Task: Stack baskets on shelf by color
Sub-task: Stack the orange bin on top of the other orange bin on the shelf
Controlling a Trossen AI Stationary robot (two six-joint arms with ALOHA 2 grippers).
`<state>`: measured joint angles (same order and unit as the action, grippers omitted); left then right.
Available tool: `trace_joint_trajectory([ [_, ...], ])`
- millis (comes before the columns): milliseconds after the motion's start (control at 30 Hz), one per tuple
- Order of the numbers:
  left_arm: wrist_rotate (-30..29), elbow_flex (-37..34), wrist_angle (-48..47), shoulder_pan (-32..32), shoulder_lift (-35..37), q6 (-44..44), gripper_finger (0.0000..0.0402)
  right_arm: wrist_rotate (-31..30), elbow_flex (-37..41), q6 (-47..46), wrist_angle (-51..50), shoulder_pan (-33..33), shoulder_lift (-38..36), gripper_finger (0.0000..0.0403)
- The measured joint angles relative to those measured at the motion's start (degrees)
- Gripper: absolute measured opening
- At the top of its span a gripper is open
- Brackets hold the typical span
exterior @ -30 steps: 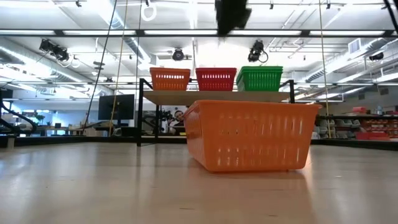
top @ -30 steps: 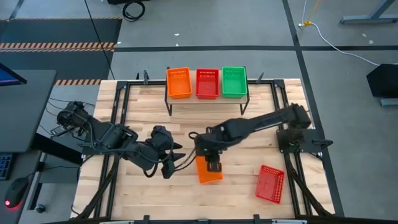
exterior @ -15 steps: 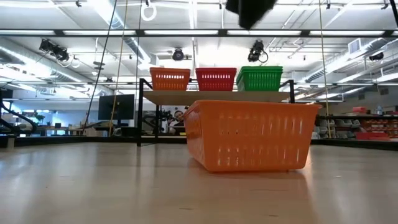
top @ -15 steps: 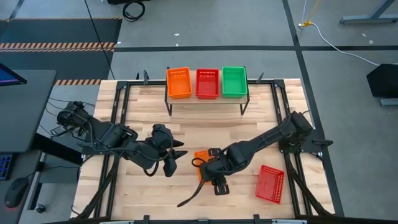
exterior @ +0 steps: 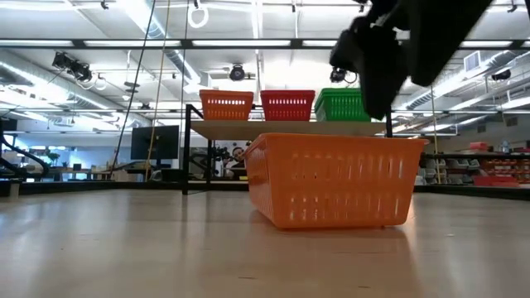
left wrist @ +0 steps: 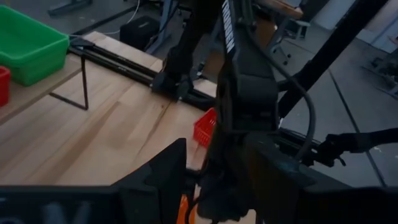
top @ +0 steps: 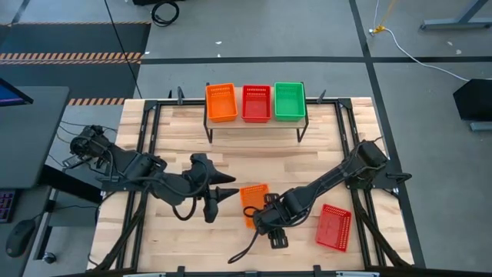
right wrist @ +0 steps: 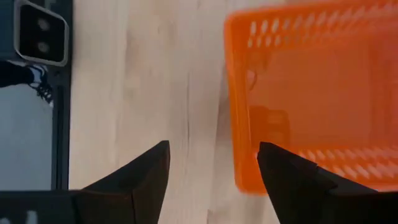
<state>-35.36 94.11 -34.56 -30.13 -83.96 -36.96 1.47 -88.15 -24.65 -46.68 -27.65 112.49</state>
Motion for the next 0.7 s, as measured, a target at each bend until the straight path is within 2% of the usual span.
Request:
trace_joint_trajectory([
  [267, -0.01, 0.00, 3.32, 0.07, 0.00, 0.78, 0.0172, -1.96, 5.86, 0.68, 9.03, -0.08, -0.07, 0.0228],
  [433, 0.01, 0.00, 4.15, -0.57, 0.00, 0.77, 0.0172, -1.90, 9.15, 0.49, 10.76, 0.29, -0.07, 0.0206],
  [567, 0.03, 0.00, 4.15, -1.07, 0.00, 0.77, 0.0172, -1.90, 11.36, 0.82, 11.46, 0.45, -0.07, 0.0170],
  [700, 0.03, 0.00, 4.04, -1.98, 0.00, 0.75, 0.0172, -1.87, 12.72, 0.93, 12.55, 0.45, -0.07, 0.0111],
])
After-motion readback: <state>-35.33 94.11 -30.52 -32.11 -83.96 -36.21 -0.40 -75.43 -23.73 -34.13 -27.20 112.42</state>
